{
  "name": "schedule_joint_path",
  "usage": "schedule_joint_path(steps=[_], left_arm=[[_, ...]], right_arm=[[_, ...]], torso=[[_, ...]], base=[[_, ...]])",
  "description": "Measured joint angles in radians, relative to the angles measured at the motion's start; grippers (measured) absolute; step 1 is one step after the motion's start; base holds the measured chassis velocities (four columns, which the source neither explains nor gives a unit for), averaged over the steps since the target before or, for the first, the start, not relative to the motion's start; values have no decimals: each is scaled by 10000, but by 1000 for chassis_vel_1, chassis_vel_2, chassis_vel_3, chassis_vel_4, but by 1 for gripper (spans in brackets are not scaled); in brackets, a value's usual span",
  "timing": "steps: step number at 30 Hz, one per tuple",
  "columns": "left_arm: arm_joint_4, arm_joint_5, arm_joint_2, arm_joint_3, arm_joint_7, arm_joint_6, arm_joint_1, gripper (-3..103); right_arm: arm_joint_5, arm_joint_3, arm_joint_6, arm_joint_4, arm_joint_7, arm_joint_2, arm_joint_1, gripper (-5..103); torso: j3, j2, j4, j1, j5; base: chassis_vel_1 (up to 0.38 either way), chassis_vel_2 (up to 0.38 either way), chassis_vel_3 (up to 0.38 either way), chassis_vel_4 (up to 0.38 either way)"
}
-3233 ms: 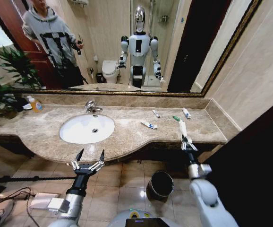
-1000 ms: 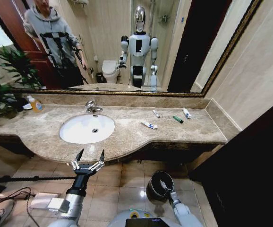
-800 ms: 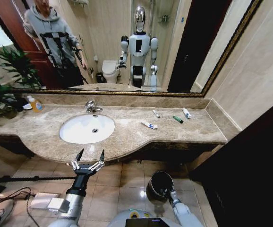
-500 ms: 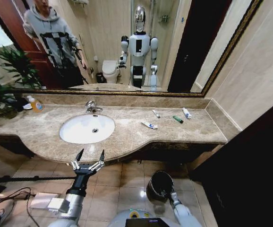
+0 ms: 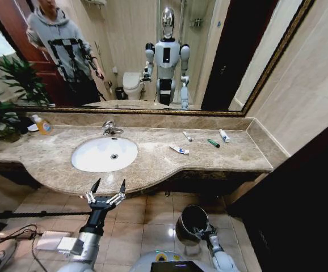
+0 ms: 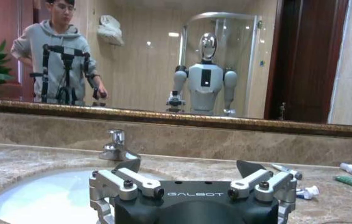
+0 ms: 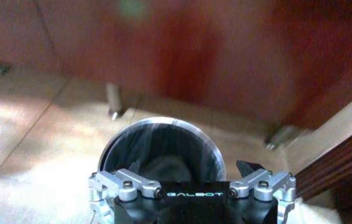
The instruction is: Pick up the trash from the sink and place it in the trash bin.
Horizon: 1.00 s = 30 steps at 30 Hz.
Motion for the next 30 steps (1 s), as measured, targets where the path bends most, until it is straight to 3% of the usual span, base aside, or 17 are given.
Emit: schedule_joint_path(steps=[8, 12, 22, 30], left_arm=[[0, 0, 0, 0, 0, 0, 0, 100], [0, 0, 0, 0, 0, 0, 0, 100], [0, 0, 0, 0, 0, 0, 0, 100], [0, 0, 0, 0, 0, 0, 0, 100]], right_arm=[[1032, 260, -306, 3507, 457, 68, -1524, 100], [1126, 332, -155, 4357, 551, 199, -2032, 100], [1921, 1120, -157, 7454, 624, 1005, -3386, 100], [2619, 1562, -613, 9976, -384, 1424, -3706, 100]], torso=[[0, 0, 0, 0, 2], [0, 0, 0, 0, -1], [0, 0, 0, 1, 0], [0, 0, 1, 1, 1]], base=[[0, 0, 0, 0], [0, 0, 0, 0], [0, 0, 0, 0], [0, 0, 0, 0]])
